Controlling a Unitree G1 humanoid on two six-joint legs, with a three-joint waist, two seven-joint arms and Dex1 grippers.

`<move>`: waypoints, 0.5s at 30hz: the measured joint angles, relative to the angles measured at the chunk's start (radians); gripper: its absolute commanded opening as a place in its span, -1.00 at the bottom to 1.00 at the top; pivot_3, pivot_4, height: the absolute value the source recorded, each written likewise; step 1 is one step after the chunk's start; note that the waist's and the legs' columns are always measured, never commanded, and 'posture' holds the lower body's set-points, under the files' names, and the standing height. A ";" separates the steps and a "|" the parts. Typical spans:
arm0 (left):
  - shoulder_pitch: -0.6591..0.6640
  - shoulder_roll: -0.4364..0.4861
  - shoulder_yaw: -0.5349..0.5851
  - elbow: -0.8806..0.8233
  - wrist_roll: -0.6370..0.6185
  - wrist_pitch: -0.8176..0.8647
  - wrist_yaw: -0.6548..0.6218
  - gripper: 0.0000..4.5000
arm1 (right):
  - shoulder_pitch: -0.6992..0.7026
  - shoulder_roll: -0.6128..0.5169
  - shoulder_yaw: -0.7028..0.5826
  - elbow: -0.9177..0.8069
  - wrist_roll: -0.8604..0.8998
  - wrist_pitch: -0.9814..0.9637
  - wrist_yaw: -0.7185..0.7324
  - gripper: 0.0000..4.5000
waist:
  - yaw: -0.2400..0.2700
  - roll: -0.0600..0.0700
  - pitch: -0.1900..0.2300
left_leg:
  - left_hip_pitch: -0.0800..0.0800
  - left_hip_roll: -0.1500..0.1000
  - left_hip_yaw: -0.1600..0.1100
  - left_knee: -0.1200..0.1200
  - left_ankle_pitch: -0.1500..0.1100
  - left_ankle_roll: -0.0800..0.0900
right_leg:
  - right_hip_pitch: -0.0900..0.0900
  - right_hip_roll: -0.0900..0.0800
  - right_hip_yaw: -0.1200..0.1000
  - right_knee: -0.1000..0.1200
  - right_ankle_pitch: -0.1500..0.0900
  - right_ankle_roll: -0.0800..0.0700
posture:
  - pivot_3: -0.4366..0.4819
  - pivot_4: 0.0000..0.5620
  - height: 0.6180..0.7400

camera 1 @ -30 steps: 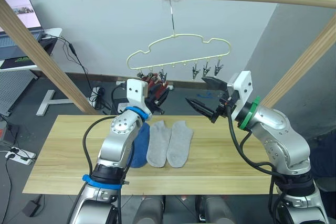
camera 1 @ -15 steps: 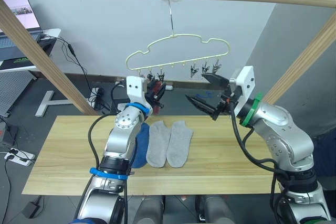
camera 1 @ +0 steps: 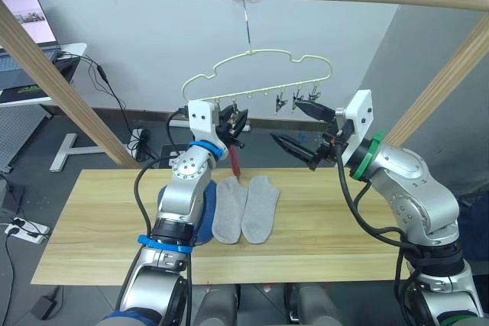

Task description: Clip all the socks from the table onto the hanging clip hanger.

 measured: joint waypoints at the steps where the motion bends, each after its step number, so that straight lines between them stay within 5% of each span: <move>1: 0.000 -0.001 0.000 0.009 0.001 -0.001 0.001 -0.27 | 0.000 -0.001 0.000 0.000 0.002 0.001 0.000 1.00 | 0.000 0.000 0.000 | 0.000 0.000 0.000 0.000 0.000 0.000 | 0.000 0.000 0.000 0.000 0.000 0.000 | 0.02 -0.31 1.00; 15: -0.030 0.006 -0.002 0.052 0.065 -0.073 0.006 -0.27 | 0.000 -0.001 -0.008 0.000 0.007 0.015 -0.003 1.00 | -0.001 0.000 0.000 | 0.000 0.000 0.000 0.000 0.000 0.000 | 0.000 0.000 0.000 0.000 0.000 0.000 | 0.01 -0.32 1.00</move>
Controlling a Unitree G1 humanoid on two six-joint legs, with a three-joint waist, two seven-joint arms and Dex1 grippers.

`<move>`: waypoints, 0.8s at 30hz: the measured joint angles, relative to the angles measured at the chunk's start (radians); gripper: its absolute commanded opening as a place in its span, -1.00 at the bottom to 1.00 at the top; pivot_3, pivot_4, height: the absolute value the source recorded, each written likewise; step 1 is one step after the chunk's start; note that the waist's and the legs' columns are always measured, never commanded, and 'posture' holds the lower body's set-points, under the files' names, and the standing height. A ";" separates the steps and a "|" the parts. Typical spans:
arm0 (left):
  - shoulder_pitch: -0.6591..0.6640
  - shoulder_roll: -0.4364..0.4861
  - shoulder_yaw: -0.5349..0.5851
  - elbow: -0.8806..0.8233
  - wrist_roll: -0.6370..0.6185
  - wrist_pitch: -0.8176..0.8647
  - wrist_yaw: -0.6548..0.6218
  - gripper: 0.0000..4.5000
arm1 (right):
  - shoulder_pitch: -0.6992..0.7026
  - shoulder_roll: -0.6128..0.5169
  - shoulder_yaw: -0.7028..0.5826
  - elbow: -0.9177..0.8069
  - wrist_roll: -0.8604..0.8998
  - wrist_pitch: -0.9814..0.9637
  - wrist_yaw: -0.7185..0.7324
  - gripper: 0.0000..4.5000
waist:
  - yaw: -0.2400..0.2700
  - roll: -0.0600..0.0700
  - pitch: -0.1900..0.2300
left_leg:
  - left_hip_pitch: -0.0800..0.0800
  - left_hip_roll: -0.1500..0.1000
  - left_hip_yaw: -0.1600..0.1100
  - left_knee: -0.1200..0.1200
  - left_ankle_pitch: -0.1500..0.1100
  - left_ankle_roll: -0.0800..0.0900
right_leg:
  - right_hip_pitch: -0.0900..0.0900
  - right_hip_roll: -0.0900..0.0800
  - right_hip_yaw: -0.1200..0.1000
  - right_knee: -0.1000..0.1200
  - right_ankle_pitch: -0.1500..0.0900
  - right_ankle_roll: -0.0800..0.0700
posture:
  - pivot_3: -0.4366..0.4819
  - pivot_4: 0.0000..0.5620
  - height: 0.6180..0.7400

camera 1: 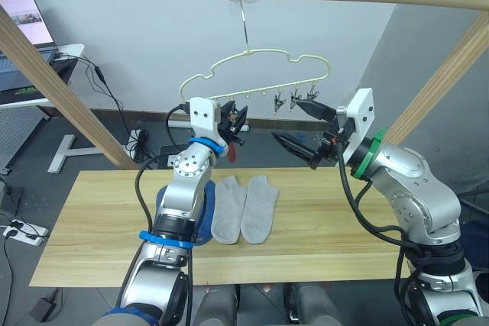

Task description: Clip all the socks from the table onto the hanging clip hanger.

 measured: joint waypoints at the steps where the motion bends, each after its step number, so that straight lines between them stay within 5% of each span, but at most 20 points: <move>1: 0.000 0.000 0.000 0.002 0.007 -0.007 0.000 -0.27 | 0.000 0.000 0.000 0.000 0.000 0.000 0.000 1.00 | 0.000 0.000 0.000 | 0.000 0.000 0.000 0.000 0.000 0.000 | 0.000 0.000 0.000 0.000 0.000 0.000 | 0.01 -0.32 1.00; 24: -0.011 0.025 -0.021 0.053 0.103 -0.082 0.001 -0.27 | 0.000 0.001 0.000 0.000 0.001 0.001 -0.018 1.00 | -0.001 0.000 0.000 | 0.000 0.000 0.000 0.001 0.000 0.000 | 0.000 0.000 0.000 0.001 0.002 -0.003 | 0.01 -0.33 1.00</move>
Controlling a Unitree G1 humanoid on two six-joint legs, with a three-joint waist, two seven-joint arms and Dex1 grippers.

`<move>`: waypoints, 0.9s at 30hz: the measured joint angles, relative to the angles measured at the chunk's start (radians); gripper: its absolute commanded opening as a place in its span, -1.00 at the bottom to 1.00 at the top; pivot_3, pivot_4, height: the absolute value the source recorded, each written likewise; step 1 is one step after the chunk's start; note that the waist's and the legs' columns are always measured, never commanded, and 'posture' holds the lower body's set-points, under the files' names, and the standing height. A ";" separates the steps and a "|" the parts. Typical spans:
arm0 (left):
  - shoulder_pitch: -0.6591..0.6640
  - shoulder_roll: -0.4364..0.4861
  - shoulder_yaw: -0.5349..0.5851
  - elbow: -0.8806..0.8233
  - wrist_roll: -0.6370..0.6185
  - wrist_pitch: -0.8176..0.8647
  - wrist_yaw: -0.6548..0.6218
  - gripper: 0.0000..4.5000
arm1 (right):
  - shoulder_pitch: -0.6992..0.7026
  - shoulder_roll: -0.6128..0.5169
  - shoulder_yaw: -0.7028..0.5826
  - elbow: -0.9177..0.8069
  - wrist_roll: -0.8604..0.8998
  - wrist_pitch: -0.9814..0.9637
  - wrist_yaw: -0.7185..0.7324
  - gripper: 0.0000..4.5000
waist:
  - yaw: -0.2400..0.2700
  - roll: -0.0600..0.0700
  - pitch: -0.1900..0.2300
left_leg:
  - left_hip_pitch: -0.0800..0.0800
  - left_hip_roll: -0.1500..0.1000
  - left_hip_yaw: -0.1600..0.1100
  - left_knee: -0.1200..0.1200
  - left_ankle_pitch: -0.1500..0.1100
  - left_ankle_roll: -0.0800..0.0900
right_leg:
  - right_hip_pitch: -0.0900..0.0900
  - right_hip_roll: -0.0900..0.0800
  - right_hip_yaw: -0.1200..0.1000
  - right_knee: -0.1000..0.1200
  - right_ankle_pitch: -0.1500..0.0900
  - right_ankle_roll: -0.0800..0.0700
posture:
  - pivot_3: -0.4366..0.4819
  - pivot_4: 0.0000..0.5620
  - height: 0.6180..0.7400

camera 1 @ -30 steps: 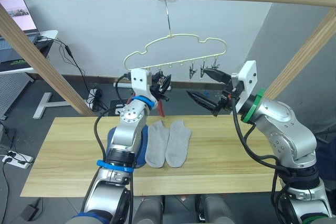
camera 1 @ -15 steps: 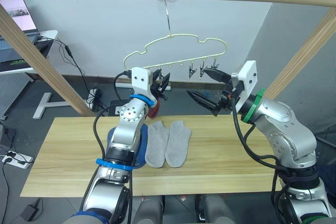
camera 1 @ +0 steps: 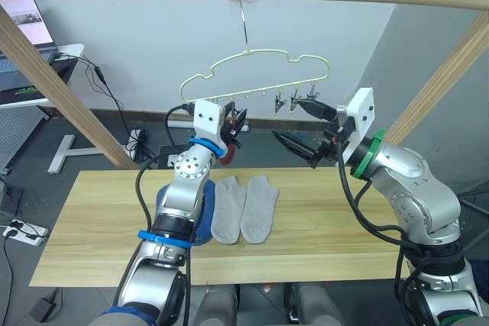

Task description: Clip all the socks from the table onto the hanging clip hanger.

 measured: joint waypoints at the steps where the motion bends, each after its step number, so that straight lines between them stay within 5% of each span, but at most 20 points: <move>1: -0.003 0.000 0.000 0.004 0.000 -0.006 0.000 -0.27 | 0.000 0.000 0.000 0.000 0.000 0.000 0.000 1.00 | 0.000 0.000 0.000 | 0.000 0.000 0.000 0.000 0.000 0.000 | 0.000 0.000 0.000 0.000 0.000 0.000 | 0.01 -0.33 1.00; 10: -0.005 -0.004 0.009 0.013 -0.007 -0.012 0.000 -0.27 | 0.001 0.000 0.000 0.000 0.006 0.001 -0.001 1.00 | 0.000 0.000 0.000 | 0.000 0.000 0.000 0.000 0.000 0.000 | 0.000 0.000 0.000 0.000 0.000 0.000 | 0.01 -0.34 1.00; 18: -0.005 -0.007 0.021 0.013 -0.021 -0.013 -0.010 -0.92 | 0.000 0.000 0.000 0.000 0.009 0.001 -0.002 1.00 | 0.000 0.000 0.000 | 0.000 0.000 0.000 0.000 0.000 0.000 | 0.000 0.000 0.000 0.001 0.000 0.000 | 0.01 -0.33 1.00; 27: 0.006 -0.008 0.031 -0.018 -0.071 0.028 -0.025 -0.96 | 0.031 0.002 0.048 0.016 -0.045 -0.004 -0.029 1.00 | -0.001 0.000 0.000 | 0.001 0.000 0.000 0.001 0.000 0.000 | 0.001 0.000 0.000 0.001 0.000 0.000 | 0.03 -0.33 1.00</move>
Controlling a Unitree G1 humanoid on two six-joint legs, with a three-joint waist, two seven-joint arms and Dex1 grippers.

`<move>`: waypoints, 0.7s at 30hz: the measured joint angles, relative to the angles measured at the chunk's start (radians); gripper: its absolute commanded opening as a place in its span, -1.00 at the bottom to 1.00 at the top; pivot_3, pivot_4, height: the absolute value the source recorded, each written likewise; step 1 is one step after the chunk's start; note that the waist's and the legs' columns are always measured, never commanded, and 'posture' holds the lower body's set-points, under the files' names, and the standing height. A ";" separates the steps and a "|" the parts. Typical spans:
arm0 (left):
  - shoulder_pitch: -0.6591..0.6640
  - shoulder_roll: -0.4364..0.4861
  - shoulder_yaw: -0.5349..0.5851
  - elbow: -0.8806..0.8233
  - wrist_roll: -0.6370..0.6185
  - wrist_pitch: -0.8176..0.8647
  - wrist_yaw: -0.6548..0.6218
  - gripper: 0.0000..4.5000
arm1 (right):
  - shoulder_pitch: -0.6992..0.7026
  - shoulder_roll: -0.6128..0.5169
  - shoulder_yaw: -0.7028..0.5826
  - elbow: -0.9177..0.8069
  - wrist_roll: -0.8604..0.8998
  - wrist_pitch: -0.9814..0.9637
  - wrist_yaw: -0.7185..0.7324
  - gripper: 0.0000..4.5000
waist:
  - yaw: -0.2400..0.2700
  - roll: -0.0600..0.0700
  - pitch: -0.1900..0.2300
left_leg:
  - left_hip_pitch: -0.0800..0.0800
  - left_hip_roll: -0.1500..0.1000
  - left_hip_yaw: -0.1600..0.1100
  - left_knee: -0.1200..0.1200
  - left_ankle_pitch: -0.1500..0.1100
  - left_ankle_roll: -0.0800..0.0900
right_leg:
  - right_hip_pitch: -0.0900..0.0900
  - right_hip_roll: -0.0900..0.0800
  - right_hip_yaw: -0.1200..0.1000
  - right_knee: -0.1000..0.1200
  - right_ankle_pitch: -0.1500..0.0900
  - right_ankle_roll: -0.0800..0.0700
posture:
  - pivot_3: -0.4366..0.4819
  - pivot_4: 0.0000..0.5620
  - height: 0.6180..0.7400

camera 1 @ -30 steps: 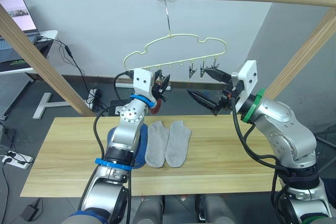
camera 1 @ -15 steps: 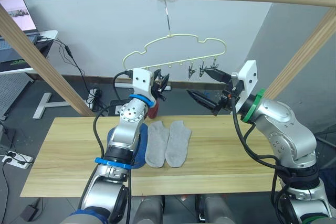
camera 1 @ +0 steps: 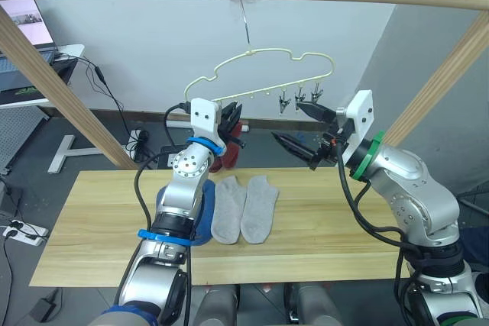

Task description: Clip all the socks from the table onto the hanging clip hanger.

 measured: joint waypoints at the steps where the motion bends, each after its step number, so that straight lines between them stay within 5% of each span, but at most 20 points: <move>1: 0.007 -0.001 0.013 -0.016 -0.026 0.030 -0.010 -0.96 | 0.011 0.003 0.043 0.031 -0.050 -0.004 -0.021 1.00 | -0.002 0.000 0.000 | 0.001 0.000 0.000 0.000 0.000 0.000 | 0.000 0.000 0.000 0.000 0.000 0.000 | 0.03 -0.33 1.00; 9: 0.023 -0.004 0.123 -0.145 -0.242 0.303 -0.051 -0.96 | 0.038 0.131 0.299 0.414 -0.301 -0.095 -0.083 1.00 | -0.005 0.000 0.000 | 0.001 0.000 0.000 0.001 0.001 -0.002 | 0.001 0.002 0.000 0.001 0.000 0.000 | 0.14 -0.32 1.00; 21: 0.070 0.027 0.127 -0.244 -0.264 0.379 -0.048 -0.96 | -0.065 0.342 0.316 0.947 -0.442 -0.306 -0.157 1.00 | 0.001 0.000 0.000 | 0.002 0.000 0.000 0.000 0.002 -0.003 | 0.001 0.002 0.001 0.001 0.000 0.000 | 0.23 -0.32 1.00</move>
